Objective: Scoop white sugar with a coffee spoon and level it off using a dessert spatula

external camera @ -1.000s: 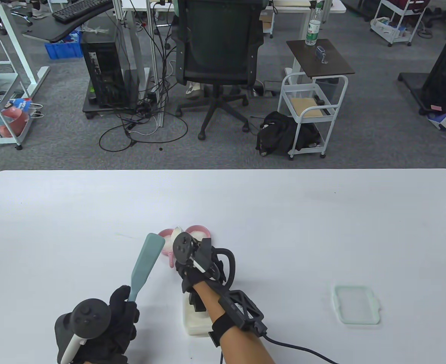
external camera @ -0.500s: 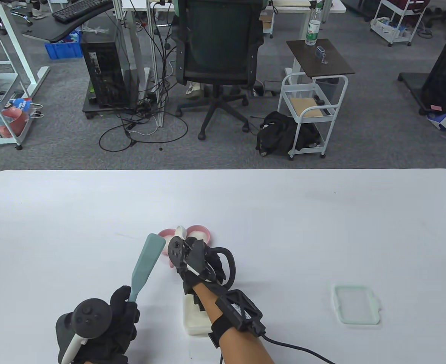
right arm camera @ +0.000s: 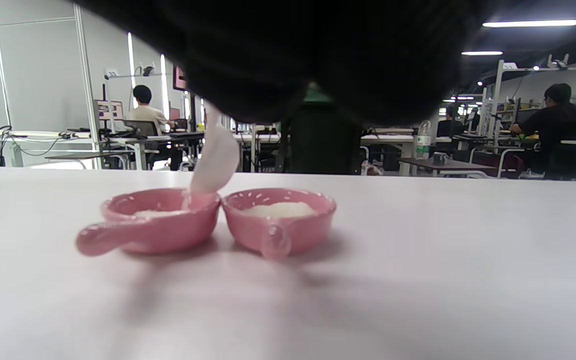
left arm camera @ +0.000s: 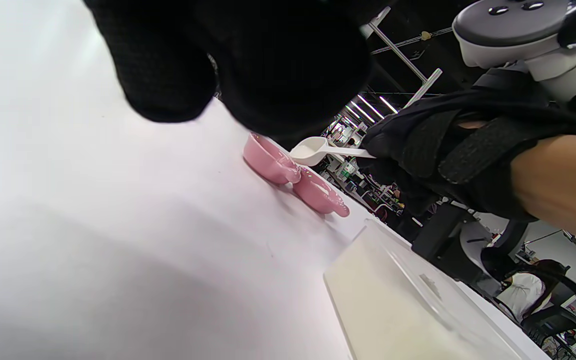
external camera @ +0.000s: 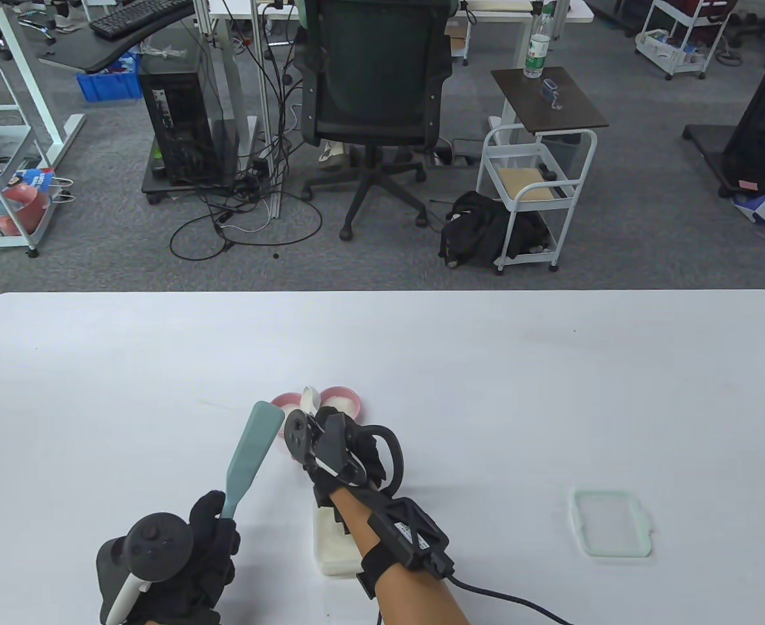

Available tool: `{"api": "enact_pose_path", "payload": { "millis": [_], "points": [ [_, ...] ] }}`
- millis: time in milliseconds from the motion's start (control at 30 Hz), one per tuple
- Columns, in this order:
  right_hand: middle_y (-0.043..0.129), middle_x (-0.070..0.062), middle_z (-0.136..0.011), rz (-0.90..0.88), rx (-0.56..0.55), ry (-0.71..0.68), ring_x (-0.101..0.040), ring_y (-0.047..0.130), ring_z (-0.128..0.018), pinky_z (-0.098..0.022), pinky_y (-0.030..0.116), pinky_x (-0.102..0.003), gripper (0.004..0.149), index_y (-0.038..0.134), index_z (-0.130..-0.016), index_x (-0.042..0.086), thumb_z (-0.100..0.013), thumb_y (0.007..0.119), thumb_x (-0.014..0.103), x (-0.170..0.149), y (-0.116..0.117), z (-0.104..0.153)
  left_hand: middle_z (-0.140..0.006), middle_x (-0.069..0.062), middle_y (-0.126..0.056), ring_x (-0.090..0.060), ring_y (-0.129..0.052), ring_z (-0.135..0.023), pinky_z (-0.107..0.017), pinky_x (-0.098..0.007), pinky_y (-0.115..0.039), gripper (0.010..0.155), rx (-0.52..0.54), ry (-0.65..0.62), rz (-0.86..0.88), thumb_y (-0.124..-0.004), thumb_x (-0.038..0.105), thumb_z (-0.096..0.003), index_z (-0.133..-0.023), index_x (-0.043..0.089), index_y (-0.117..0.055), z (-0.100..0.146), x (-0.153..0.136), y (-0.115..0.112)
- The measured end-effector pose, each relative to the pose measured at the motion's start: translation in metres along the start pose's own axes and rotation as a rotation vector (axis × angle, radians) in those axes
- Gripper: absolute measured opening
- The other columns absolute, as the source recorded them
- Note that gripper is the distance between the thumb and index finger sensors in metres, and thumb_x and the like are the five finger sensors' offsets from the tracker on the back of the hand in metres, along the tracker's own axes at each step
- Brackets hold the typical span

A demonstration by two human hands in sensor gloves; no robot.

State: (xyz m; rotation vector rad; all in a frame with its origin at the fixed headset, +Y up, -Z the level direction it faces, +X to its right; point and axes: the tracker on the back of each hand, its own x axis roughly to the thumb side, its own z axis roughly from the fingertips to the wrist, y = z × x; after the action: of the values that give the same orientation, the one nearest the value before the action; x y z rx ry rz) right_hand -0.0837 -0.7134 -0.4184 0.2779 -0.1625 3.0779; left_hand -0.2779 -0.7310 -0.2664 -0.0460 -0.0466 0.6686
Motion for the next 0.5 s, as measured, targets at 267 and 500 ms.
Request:
{"api": "enact_pose_path", "payload": {
  "millis": [267,500],
  "points": [
    [0.094,-0.015,-0.055,0.042,-0.013,-0.005,-0.001,0.087,-0.022,-0.028,0.095,-0.032,0.043,0.079,-0.094,0.0,-0.063,0.066,0.027,0.0032,-0.0017,-0.0011,-0.073,-0.01,-0.096,-0.008,-0.105,-0.037,-0.057,-0.049,-0.089,0.063,-0.002,0.001,-0.001,-0.054,0.029,-0.0628,-0.113,-0.008,-0.046,-0.0002,0.0001,0.0002],
    [0.094,-0.014,-0.055,0.069,-0.023,-0.012,-0.001,0.087,-0.022,-0.028,0.095,-0.032,0.043,0.079,-0.094,0.0,-0.063,0.066,0.027,0.0009,-0.0041,0.0024,-0.073,-0.01,-0.096,-0.008,-0.105,-0.037,-0.057,-0.049,-0.089,0.063,-0.003,-0.002,-0.003,-0.054,0.029,-0.0629,-0.113,-0.008,-0.046,-0.0003,0.0006,0.0]
  ]
}}
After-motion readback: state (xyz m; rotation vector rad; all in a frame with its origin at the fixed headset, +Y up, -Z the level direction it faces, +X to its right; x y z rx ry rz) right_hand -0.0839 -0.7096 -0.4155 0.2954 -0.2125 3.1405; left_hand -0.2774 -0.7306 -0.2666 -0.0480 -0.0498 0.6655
